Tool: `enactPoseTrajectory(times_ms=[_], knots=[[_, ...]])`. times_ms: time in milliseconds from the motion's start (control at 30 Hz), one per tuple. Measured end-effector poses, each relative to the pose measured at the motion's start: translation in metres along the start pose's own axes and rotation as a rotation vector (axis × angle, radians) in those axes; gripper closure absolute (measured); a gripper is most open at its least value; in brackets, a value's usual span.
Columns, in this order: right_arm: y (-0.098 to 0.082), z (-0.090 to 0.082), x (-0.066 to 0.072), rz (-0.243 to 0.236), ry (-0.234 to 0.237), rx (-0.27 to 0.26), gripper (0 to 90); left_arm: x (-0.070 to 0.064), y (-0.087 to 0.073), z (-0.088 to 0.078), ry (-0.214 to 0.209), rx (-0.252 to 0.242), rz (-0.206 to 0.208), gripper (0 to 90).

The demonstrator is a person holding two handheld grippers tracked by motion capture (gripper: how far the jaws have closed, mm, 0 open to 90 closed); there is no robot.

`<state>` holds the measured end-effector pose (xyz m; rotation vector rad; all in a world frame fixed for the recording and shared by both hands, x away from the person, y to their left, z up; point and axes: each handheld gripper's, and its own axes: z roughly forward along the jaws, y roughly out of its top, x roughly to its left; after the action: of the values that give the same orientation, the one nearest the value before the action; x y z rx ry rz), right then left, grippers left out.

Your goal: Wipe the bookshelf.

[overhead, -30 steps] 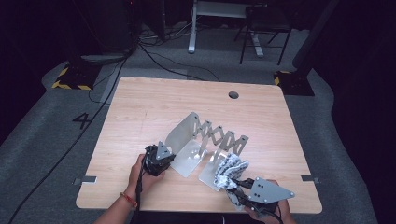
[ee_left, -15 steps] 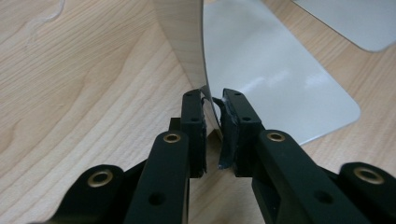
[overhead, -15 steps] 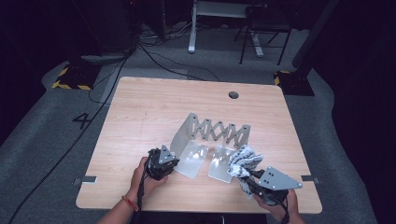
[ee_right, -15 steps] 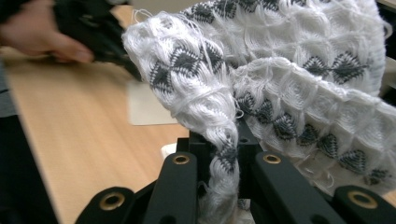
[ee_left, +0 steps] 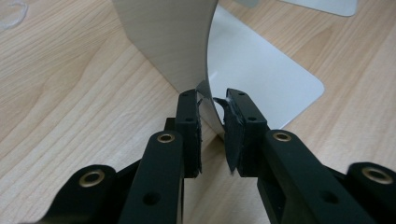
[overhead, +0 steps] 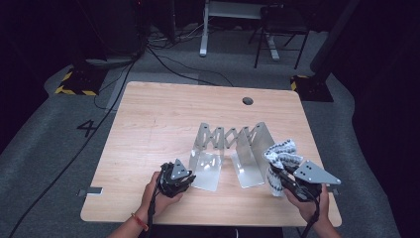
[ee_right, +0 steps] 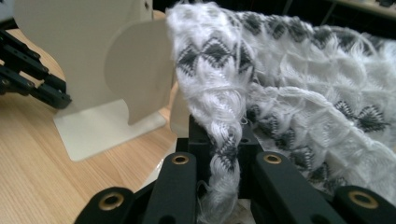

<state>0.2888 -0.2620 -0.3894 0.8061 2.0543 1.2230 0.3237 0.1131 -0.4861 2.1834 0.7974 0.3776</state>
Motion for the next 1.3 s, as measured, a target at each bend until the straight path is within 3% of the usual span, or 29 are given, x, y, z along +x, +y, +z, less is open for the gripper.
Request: enactPoseTrajectory(times_ms=[33, 67, 200, 333, 433, 567, 733, 800, 833, 1000, 1067, 1167, 1300], knots=[[0.002, -0.002, 0.001, -0.006, 0.002, -0.008, 83.3, -0.003, 0.001, -0.003, 0.0, -0.015, 0.002, 76.9], [0.006, -0.004, 0.004, -0.013, 0.003, -0.022, 83.4, -0.005, 0.002, -0.005, -0.005, -0.035, 0.007, 83.0], [0.024, -0.011, 0.015, -0.064, 0.011, -0.061, 83.4, -0.01, 0.006, -0.009, 0.008, -0.062, 0.02, 83.0], [0.039, -0.013, 0.027, -0.11, 0.013, -0.096, 83.4, -0.008, 0.006, -0.011, -0.006, -0.074, 0.023, 81.9], [0.04, -0.002, 0.032, -0.131, -0.005, -0.077, 83.4, -0.005, 0.007, -0.017, 0.032, -0.105, 0.029, 77.1], [0.023, 0.018, 0.03, -0.141, -0.039, -0.02, 83.5, 0.011, 0.008, -0.027, 0.101, -0.145, -0.012, 67.0], [0.002, 0.033, 0.028, -0.123, -0.023, 0.059, 83.5, 0.038, 0.02, -0.04, 0.11, -0.215, -0.073, 56.3], [-0.007, 0.038, 0.029, -0.133, -0.024, 0.091, 83.5, 0.043, 0.027, -0.046, 0.134, -0.249, -0.088, 53.8], [-0.013, 0.04, 0.028, -0.111, -0.01, 0.113, 83.6, 0.045, 0.031, -0.049, 0.137, -0.268, -0.094, 50.8], [-0.032, 0.048, 0.026, -0.1, -0.004, 0.192, 83.6, 0.051, 0.063, -0.058, 0.125, -0.321, -0.059, 46.1], [-0.041, 0.052, 0.025, -0.088, 0.001, 0.22, 83.6, 0.055, 0.079, -0.06, 0.091, -0.348, -0.05, 45.2], [-0.049, 0.058, 0.024, -0.077, 0.008, 0.25, 83.5, 0.057, 0.098, -0.058, 0.053, -0.355, -0.025, 43.9], [-0.055, 0.063, 0.018, -0.052, 0.014, 0.27, 83.5, 0.06, 0.113, -0.046, 0.017, -0.327, -0.002, 43.1]])
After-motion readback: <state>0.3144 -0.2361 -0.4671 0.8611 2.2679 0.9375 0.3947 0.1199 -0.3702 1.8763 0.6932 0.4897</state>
